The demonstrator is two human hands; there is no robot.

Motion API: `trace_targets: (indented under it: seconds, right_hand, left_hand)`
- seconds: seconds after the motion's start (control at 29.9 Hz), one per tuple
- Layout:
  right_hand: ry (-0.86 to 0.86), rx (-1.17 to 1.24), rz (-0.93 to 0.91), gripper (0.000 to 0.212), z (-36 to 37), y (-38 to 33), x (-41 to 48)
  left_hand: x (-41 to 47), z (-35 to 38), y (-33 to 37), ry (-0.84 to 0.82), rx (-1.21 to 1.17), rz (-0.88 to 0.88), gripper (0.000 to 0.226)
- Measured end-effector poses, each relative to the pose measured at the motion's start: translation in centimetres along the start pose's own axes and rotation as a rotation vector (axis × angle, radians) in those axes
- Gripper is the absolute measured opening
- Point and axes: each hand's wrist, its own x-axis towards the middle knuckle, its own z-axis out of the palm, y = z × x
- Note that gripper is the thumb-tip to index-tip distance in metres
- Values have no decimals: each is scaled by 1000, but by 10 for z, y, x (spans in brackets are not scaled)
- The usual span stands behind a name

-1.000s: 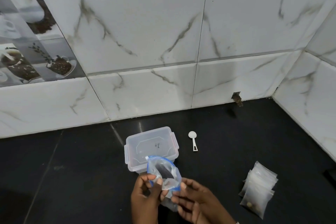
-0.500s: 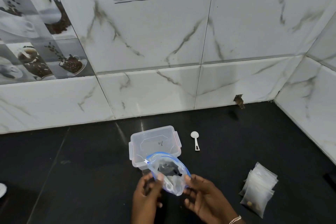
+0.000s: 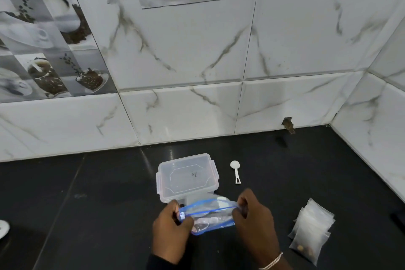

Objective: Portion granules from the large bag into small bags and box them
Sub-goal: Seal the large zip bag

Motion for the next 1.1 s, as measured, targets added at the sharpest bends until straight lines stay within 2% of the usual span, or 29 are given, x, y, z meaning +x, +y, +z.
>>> trace_targets:
  seconds: [0.07, 0.1, 0.17, 0.23, 0.27, 0.37, 0.47, 0.57, 0.64, 0.7, 0.77, 0.87, 0.94, 1.0, 1.1]
  right_hand:
    - [64, -122, -27, 19, 4, -4, -2]
    - [58, -91, -3, 18, 5, -6, 0]
    - [-50, 180, 143, 19, 4, -6, 8]
    - [-242, 403, 273, 22, 6, -11, 11]
    - [-257, 399, 256, 22, 7, -13, 12]
    - [-73, 282, 65, 24, 9, -11, 14]
    - [-6, 221, -26, 32, 1, -7, 17]
    - [-111, 264, 25, 31, 0, 3, 19]
    - [-216, 294, -14, 28, -4, 11, 20]
    - [-287, 282, -147, 35, -13, 14, 23]
    - [-362, 282, -234, 51, -23, 14, 23]
    - [-318, 244, -296, 69, -34, 9, 21]
    - [-342, 224, -250, 62, -39, 5, 23]
    - [-436, 296, -104, 47, -42, -1, 27]
    - [-566, 456, 15, 31, -55, -8, 34]
  left_hand:
    - [-6, 7, 3, 115, 236, 83, 23]
    - [-9, 8, 7, 103, 237, 67, 24]
    - [-10, 16, 13, 26, 150, 7, 20]
    - [-9, 21, 13, 1, 135, -25, 19]
    - [-8, 24, 13, -7, 123, -25, 20]
    - [-5, 22, 14, 4, 56, -52, 19]
    - [0, 14, 10, 73, -12, -25, 24]
    - [1, 12, 3, 34, -116, -66, 30]
    - [3, 9, -3, 2, -184, -86, 29]
    - [4, -2, -3, -40, -178, -36, 17]
    - [4, -13, 0, -108, -201, 15, 25]
    - [-2, -23, 11, -177, -121, 165, 39]
    - [-4, -30, 16, -266, -49, 268, 49]
    - [-5, -34, 19, -370, 25, 327, 57]
    - [-4, -34, 22, -348, 98, 476, 27]
